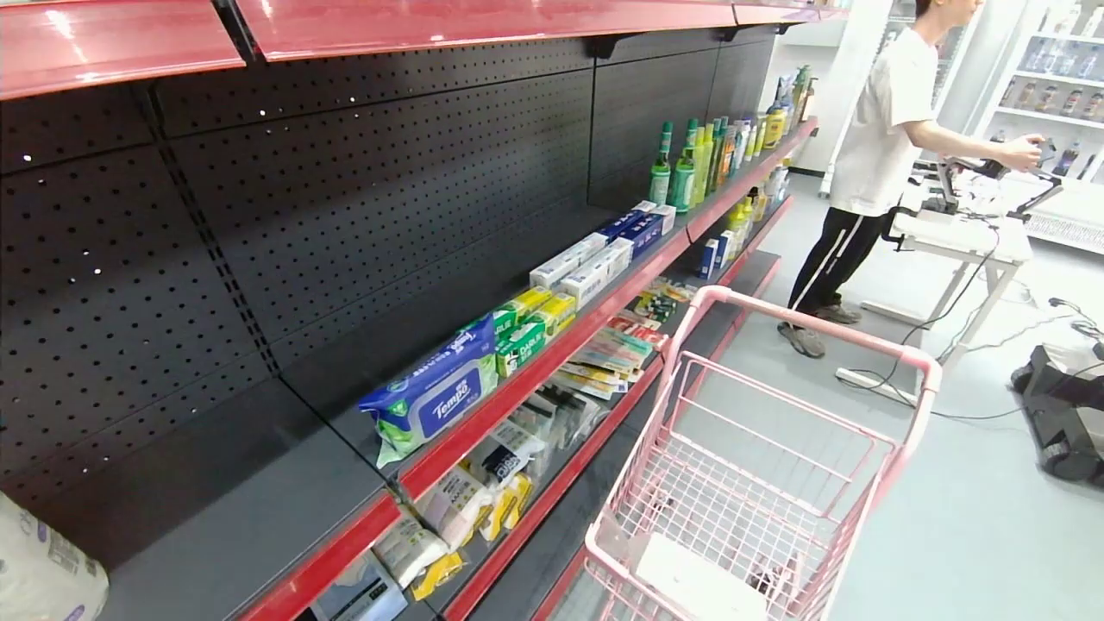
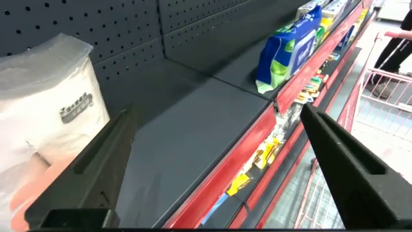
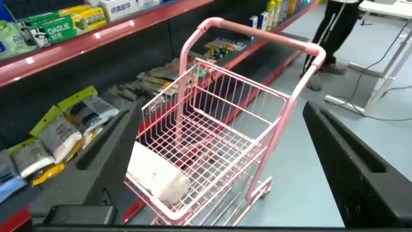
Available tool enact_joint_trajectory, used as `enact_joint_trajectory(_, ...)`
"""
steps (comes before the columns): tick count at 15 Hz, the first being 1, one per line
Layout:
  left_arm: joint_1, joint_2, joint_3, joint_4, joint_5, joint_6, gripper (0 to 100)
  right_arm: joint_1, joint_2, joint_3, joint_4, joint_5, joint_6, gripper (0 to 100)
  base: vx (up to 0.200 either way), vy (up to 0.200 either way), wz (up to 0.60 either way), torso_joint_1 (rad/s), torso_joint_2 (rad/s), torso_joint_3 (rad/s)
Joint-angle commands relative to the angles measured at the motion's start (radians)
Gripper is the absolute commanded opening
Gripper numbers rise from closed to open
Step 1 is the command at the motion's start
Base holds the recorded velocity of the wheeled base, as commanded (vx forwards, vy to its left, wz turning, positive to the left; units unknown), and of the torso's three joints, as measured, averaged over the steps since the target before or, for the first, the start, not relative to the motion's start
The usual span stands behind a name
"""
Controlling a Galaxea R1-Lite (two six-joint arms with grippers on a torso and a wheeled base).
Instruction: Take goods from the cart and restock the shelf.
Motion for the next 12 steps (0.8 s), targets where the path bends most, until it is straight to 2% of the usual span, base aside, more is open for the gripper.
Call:
enact_joint_trajectory(1,0.000,0.001,0.000,0.000,0.001,0.000,100,-0.001,-0.003,-0.002,-0.001,0.000,0.002,100,0.000,0.000,0.00,0.000,0.00,0.000)
enact_joint_trajectory(2,0.000,0.001,0.000,0.000,0.001,0.000,100,0.013,0.081,-0.116,-0.003,0.016,0.022,100,0.000,0.000,0.00,0.000,0.00,0.000)
enact_joint_trajectory(3,0.000,0.001,0.000,0.000,0.001,0.000,100,0.026,0.354,-0.358,-0.004,0.010,0.140,100,0.000,0.000,0.00,0.000,0.00,0.000)
enact_joint_trajectory(4,0.000,0.001,0.000,0.000,0.001,0.000,100,0.021,0.495,-0.522,-0.004,-0.007,0.231,100,0.000,0.000,0.00,0.000,0.00,0.000)
enact_joint_trajectory(5,0.000,0.001,0.000,0.000,0.001,0.000,100,0.021,0.738,-0.789,0.017,-0.042,0.271,100,0.000,0.000,0.00,0.000,0.00,0.000)
enact_joint_trajectory(6,0.000,0.001,0.000,0.000,0.001,0.000,100,0.022,0.805,-0.786,0.019,-0.069,0.217,100,0.000,0.000,0.00,0.000,0.00,0.000)
enact_joint_trajectory(7,0.000,0.001,0.000,0.001,0.001,0.000,100,0.032,0.845,-0.737,0.019,-0.067,0.088,100,0.000,0.000,0.00,0.000,0.00,0.000)
enact_joint_trajectory(8,0.000,0.001,0.000,0.000,0.001,-0.006,100,0.032,0.926,-0.706,0.008,-0.052,0.025,100,0.000,0.000,0.00,0.000,0.00,0.000)
enact_joint_trajectory(9,0.000,0.001,0.000,0.001,0.002,-0.009,100,0.033,1.000,-0.709,0.022,-0.032,0.019,100,0.000,0.000,0.00,0.000,0.00,0.000)
enact_joint_trajectory(12,0.000,0.001,0.000,0.001,0.002,-0.009,100,0.113,1.304,-0.657,0.022,-0.012,-0.024,100,0.000,0.000,0.00,0.000,0.00,0.000)
